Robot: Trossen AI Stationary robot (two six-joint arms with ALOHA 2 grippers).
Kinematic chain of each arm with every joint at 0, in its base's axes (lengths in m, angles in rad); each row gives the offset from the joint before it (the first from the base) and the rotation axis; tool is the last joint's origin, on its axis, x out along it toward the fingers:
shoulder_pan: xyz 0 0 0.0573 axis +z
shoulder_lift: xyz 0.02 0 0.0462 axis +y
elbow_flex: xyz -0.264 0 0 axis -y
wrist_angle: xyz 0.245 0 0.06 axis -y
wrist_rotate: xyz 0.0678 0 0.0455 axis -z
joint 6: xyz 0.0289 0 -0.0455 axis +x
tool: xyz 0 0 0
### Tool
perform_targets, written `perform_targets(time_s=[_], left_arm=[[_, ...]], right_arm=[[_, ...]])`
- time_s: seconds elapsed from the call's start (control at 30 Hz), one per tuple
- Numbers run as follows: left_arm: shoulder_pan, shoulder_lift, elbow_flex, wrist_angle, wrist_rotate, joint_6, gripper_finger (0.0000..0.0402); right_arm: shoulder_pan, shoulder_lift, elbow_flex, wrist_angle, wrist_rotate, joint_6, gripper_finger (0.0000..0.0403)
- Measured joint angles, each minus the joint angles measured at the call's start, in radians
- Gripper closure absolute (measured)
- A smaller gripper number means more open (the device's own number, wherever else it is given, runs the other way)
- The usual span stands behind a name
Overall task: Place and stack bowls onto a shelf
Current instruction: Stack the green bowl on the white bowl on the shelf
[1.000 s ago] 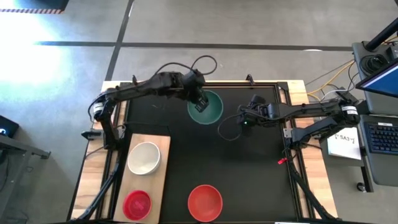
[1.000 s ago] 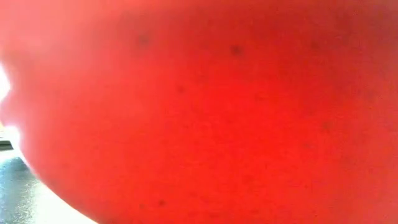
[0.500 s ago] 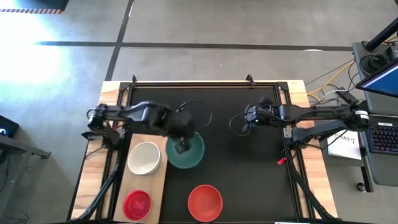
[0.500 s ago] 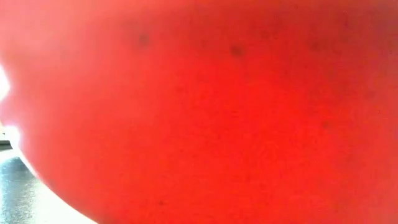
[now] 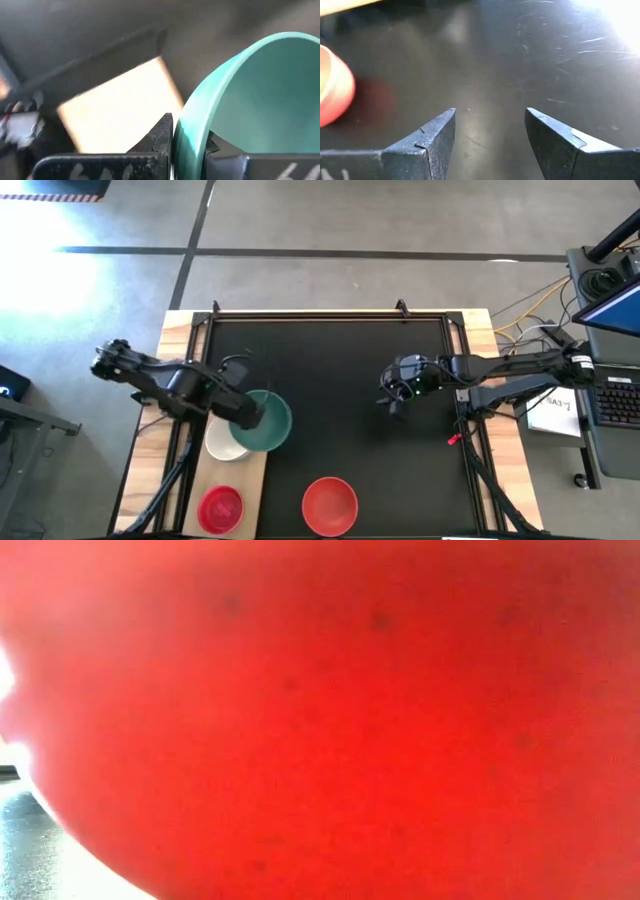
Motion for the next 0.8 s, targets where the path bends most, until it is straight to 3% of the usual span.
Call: perform_targets(time_s=[0.3,0.4,0.57,0.8], left_arm=[[-0.100,-0.157,-0.296,-0.004,0.065,-0.194,0.0389],[-0.130,-0.206,-0.358,-0.001,0.072,-0.264,0.0389],[-0.174,-0.273,-0.451,0.051,0.073,-0.345,0.0389],[-0.210,-0.301,-0.544,0.194,0.073,-0.338,0.0389]], right_arm=[[0.082,0.043,0.014,0.004,-0.045,0.100,0.0179],[0.112,0.058,0.023,0.007,-0.102,0.116,0.0179],[0.152,0.076,0.034,0.039,-0.108,0.149,0.0179],[0.172,0.101,0.056,0.049,-0.108,0.160,0.0179]])
